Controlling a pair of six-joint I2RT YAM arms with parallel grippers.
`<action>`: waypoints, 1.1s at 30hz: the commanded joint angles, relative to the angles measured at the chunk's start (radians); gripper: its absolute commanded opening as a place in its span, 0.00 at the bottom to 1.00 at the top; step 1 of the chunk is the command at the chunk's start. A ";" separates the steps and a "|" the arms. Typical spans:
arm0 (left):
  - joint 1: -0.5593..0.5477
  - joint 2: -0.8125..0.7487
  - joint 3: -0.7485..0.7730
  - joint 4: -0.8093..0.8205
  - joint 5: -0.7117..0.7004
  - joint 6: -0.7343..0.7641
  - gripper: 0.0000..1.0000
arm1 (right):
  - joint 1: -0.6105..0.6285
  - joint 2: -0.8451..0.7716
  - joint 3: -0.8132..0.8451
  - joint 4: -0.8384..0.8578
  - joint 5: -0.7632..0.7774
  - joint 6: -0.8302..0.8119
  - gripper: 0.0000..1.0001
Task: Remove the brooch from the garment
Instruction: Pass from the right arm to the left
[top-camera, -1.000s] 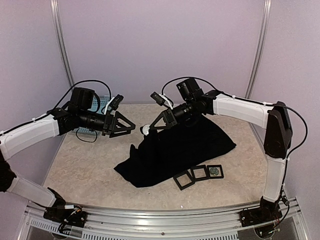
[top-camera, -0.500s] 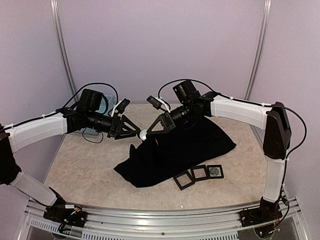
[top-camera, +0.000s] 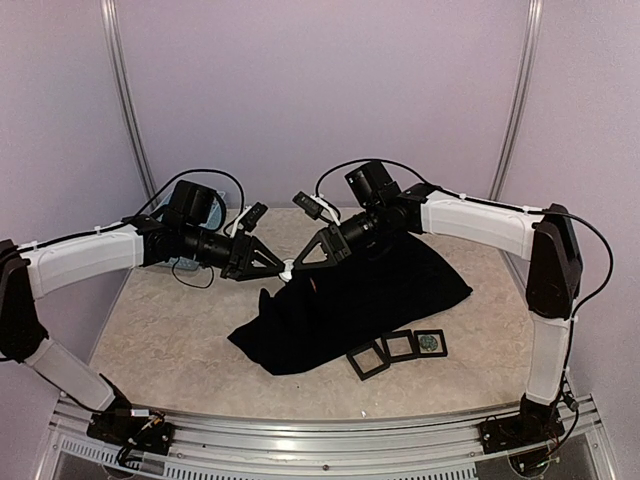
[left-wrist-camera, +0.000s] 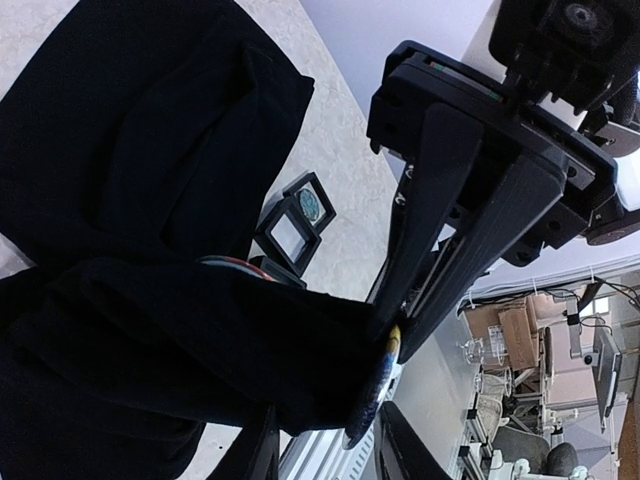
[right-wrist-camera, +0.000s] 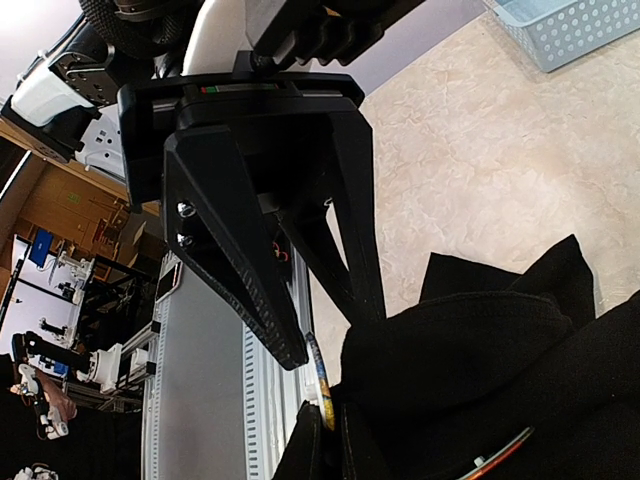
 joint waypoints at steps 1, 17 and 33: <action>-0.007 0.019 0.023 -0.007 0.003 0.008 0.27 | 0.010 0.021 0.024 -0.003 -0.018 0.008 0.00; -0.008 0.013 0.007 0.030 0.064 -0.002 0.00 | 0.007 0.008 0.004 0.095 0.034 0.050 0.00; 0.048 -0.072 -0.075 0.133 0.047 -0.075 0.00 | -0.042 -0.185 -0.335 0.518 0.073 0.313 0.52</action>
